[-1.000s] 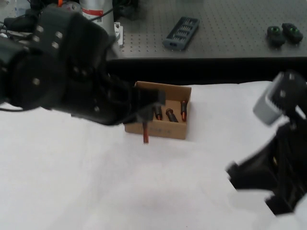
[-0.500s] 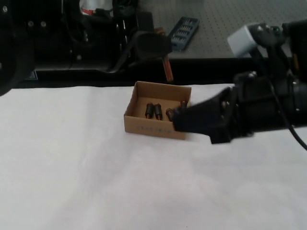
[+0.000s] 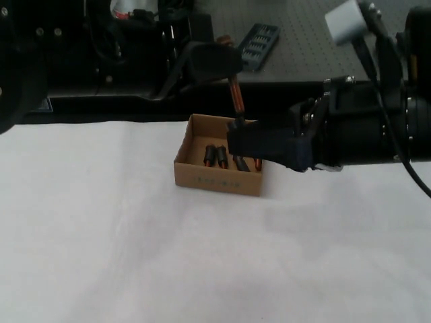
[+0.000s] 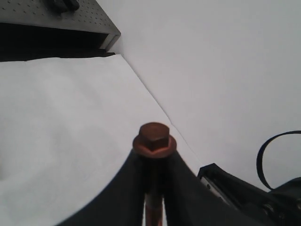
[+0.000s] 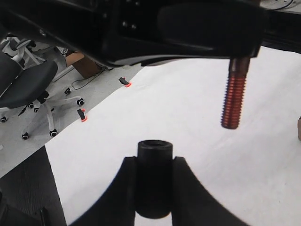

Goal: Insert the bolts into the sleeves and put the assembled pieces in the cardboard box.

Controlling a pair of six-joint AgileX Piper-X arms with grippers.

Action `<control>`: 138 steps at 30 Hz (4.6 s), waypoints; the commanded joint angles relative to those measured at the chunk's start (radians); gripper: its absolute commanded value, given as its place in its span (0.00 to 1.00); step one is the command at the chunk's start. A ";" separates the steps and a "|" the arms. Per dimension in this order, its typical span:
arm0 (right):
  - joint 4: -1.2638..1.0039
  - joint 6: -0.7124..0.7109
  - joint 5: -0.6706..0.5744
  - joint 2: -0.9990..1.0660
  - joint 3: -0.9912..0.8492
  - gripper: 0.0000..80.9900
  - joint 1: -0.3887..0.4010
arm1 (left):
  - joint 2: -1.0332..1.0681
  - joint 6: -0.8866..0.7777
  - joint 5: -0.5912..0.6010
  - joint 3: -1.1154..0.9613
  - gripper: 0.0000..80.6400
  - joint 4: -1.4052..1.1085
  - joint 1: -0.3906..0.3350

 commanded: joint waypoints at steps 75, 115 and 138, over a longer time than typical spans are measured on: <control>-0.082 0.052 0.092 -0.002 -0.002 0.02 -0.036 | -0.064 -0.038 0.122 -0.002 0.01 0.054 0.002; -0.255 0.037 0.015 -0.002 -0.002 0.02 -0.058 | -0.064 0.215 0.114 -0.002 0.01 0.226 0.002; -0.266 -0.034 -0.029 -0.004 -0.002 0.02 -0.058 | -0.064 0.125 0.028 -0.002 0.01 0.344 0.002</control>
